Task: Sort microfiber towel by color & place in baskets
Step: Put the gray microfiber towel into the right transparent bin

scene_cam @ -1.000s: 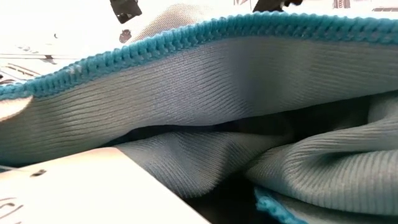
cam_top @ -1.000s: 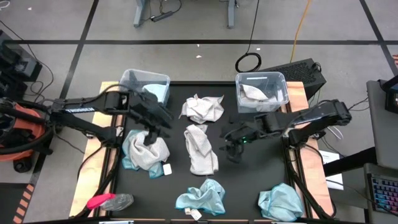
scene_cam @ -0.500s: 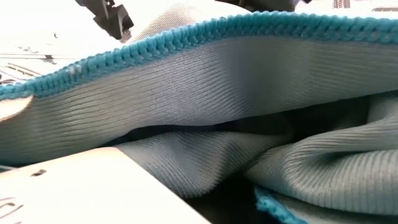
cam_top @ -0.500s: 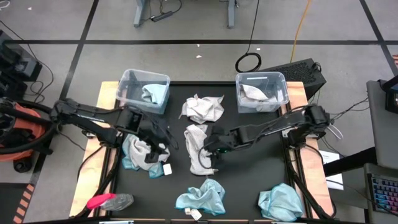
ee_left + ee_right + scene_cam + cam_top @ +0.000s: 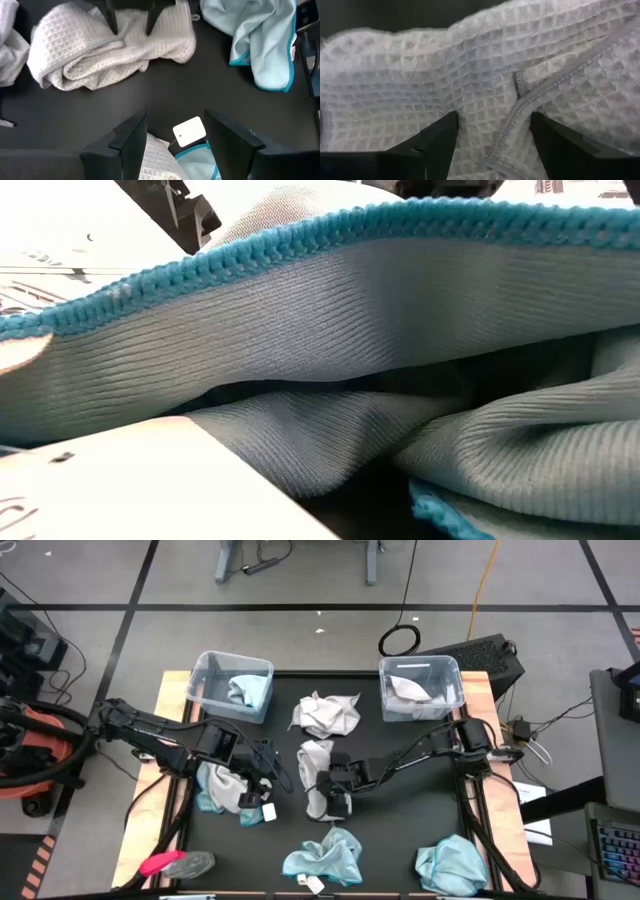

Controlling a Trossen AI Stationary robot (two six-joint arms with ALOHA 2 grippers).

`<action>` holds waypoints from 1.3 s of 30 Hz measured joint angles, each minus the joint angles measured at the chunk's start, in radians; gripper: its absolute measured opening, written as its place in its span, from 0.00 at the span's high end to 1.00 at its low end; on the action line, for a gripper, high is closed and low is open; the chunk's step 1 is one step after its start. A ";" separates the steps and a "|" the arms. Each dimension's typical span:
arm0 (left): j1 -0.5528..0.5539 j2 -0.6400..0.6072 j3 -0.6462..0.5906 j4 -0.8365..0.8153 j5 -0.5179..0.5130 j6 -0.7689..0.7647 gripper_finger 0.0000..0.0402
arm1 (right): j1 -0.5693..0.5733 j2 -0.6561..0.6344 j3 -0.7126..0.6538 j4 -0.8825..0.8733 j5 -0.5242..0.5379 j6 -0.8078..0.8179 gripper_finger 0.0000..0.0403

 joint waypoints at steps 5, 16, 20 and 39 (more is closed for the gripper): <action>0.000 0.003 0.000 0.012 0.000 -0.006 0.49 | 0.001 0.042 0.005 -0.003 -0.012 0.049 0.43; 0.000 0.003 0.000 0.013 -0.002 0.001 0.49 | -0.008 0.038 0.003 -0.021 -0.049 0.061 0.96; 0.000 0.003 0.000 0.013 -0.016 0.001 0.49 | -0.013 0.009 0.001 -0.047 -0.077 0.087 0.97; 0.001 0.003 0.000 0.066 -0.063 0.003 0.49 | -0.013 -0.641 -0.004 -0.477 0.388 0.143 0.99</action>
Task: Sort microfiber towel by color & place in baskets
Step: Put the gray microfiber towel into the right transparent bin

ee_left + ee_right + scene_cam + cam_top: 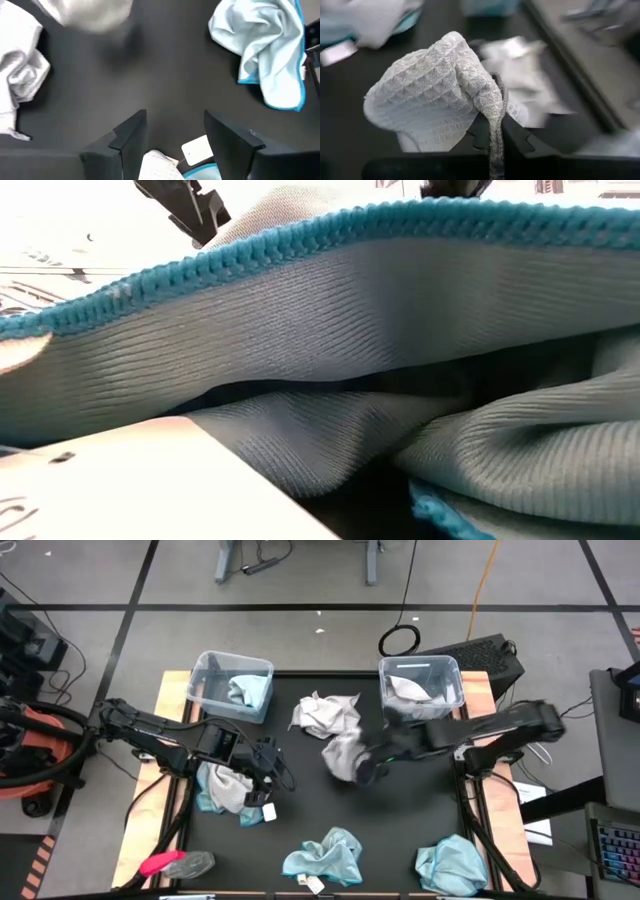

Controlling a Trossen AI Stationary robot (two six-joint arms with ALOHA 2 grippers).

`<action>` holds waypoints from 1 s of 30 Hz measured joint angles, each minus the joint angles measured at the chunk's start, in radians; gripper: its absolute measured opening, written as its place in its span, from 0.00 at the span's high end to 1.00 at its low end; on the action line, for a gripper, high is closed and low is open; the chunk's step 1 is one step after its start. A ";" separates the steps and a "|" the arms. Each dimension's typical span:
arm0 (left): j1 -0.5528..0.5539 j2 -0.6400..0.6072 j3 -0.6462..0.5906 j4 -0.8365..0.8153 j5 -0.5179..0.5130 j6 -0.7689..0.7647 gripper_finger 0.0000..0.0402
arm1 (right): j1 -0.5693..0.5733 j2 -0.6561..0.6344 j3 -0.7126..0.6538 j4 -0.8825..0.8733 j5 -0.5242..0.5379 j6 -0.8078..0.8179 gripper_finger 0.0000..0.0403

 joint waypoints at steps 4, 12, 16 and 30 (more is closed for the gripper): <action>0.001 0.000 0.000 0.001 -0.032 0.000 0.49 | -0.033 -0.151 0.001 -0.067 0.130 0.008 0.99; 0.019 0.000 0.000 0.021 -0.094 -0.003 0.49 | -0.211 -0.362 0.002 -0.162 0.266 -0.017 0.99; 0.047 0.000 0.000 0.022 -0.096 -0.012 0.49 | -0.321 -0.425 0.002 -0.205 0.270 -0.041 0.99; 0.106 0.000 0.000 0.034 -0.095 -0.027 0.49 | -0.626 -0.399 0.002 -0.332 0.122 -0.068 0.99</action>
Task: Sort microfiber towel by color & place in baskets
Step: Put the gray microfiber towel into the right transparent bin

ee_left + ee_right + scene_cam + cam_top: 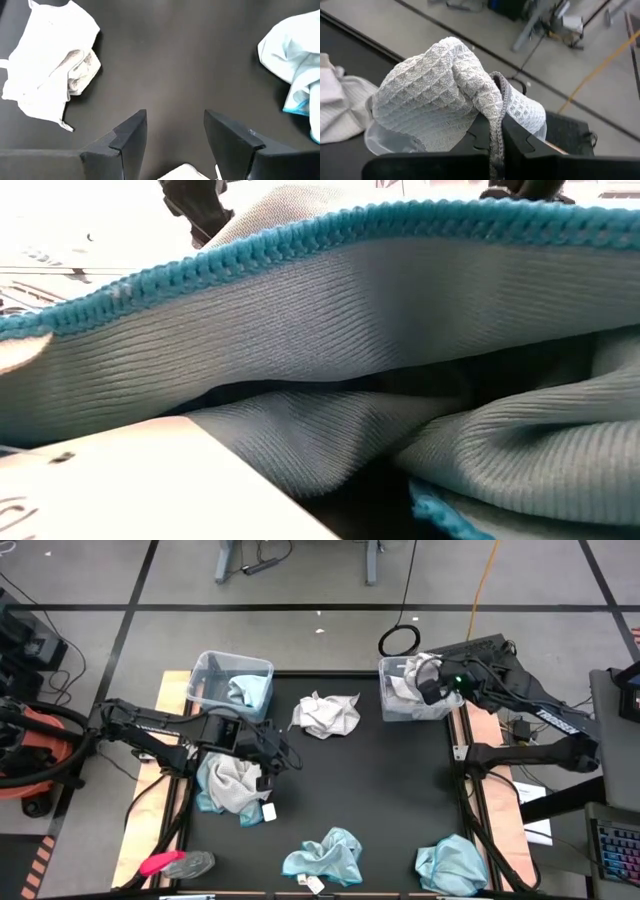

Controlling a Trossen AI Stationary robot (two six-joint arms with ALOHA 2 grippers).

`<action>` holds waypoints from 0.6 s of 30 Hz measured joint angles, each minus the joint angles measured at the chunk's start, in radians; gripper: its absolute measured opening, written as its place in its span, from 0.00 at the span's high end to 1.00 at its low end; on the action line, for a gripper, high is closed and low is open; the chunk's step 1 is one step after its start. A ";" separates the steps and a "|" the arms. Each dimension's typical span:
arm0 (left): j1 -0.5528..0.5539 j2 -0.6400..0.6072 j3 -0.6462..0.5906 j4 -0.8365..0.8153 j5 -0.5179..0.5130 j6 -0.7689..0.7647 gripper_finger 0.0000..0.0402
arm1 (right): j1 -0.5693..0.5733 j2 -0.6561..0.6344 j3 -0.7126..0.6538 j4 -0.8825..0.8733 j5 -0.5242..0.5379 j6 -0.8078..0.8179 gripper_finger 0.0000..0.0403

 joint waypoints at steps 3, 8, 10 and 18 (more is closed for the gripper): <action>0.002 0.000 0.000 0.027 0.000 0.002 0.49 | -0.068 0.039 0.000 -0.001 -0.052 0.002 0.99; 0.000 0.000 0.001 0.049 0.000 0.006 0.49 | -0.174 0.118 0.000 0.002 -0.144 -0.023 0.99; 0.000 0.000 0.001 0.050 0.000 0.005 0.49 | -0.212 0.152 0.000 0.003 -0.171 -0.041 0.99; 0.000 0.000 0.001 0.051 0.000 0.000 0.49 | -0.323 0.286 0.000 0.007 -0.274 -0.067 0.99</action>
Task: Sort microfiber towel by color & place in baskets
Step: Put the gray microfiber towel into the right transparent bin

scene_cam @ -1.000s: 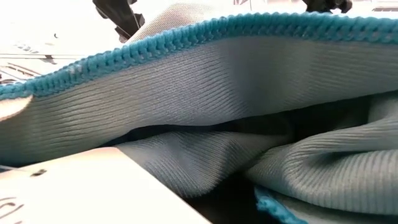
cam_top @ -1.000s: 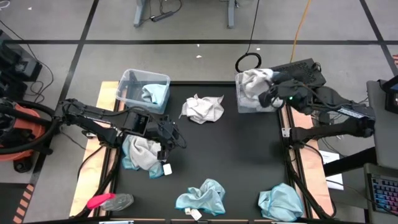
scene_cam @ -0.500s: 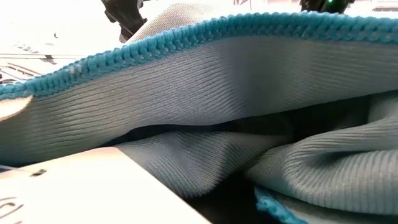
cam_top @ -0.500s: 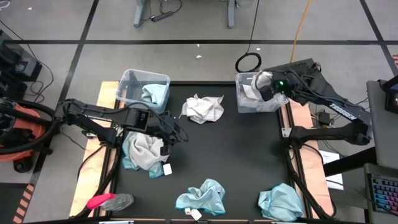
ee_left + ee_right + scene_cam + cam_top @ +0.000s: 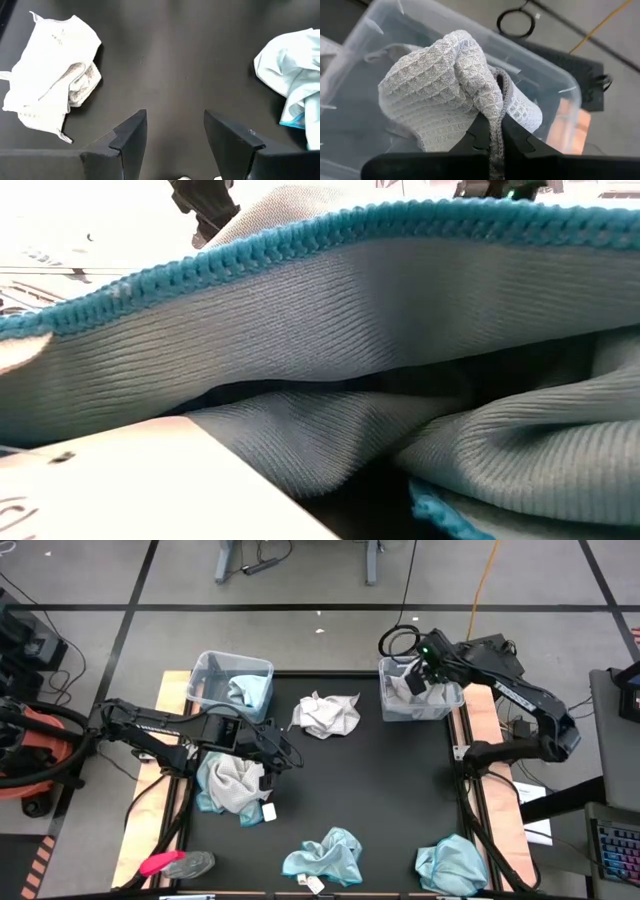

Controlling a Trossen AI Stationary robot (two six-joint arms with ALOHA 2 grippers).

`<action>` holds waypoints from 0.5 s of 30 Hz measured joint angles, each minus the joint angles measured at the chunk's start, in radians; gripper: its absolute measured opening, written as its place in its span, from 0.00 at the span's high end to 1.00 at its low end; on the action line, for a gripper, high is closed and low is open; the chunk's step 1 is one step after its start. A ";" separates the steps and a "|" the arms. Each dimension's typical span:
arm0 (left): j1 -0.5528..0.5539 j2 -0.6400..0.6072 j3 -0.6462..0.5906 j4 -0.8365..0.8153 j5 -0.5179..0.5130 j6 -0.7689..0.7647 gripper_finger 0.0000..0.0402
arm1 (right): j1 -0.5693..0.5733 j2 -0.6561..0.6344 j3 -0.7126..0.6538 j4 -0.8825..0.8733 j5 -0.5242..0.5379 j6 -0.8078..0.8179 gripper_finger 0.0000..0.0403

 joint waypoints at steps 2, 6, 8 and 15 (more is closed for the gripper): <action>0.000 0.000 0.000 0.000 0.000 0.000 0.49 | -0.015 0.029 0.000 0.000 -0.007 -0.011 0.99; 0.000 0.000 0.000 0.001 0.000 0.000 0.49 | -0.034 0.079 0.000 0.000 -0.013 -0.034 0.98; 0.000 0.000 0.000 0.001 0.000 0.000 0.49 | -0.043 0.098 0.000 -0.001 -0.048 -0.044 0.97; 0.000 0.000 0.000 0.001 0.000 0.000 0.49 | -0.051 0.143 0.000 -0.039 -0.110 -0.046 0.87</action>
